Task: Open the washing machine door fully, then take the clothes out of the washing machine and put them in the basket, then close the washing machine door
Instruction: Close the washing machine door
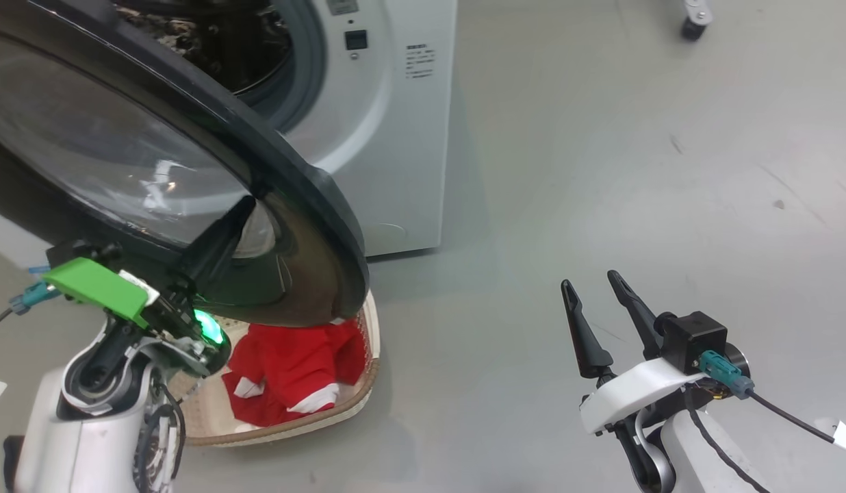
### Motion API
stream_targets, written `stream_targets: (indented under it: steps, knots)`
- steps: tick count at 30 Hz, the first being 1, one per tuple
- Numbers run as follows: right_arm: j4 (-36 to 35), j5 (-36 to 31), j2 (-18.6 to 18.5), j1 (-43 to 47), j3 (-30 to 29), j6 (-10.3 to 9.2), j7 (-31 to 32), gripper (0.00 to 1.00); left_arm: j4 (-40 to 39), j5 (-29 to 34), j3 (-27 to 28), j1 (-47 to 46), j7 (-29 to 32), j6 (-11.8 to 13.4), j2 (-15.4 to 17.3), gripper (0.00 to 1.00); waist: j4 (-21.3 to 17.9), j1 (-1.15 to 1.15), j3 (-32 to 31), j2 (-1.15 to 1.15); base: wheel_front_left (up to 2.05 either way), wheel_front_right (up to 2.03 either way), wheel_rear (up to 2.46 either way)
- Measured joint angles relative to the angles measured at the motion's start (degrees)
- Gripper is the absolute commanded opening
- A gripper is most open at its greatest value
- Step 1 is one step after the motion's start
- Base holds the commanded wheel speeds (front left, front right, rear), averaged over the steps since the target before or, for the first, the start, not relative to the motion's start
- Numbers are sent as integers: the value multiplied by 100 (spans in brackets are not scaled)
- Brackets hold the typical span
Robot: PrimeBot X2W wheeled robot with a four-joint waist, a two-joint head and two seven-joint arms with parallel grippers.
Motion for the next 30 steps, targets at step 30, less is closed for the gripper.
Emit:
stream_targets:
  steps: [30]
  knots:
    - [-227,81,3,-293,64,-9,-1,100,761,747,449,-1780,-1408,0,-49,0,-1072,0,697,0,0,0,0]
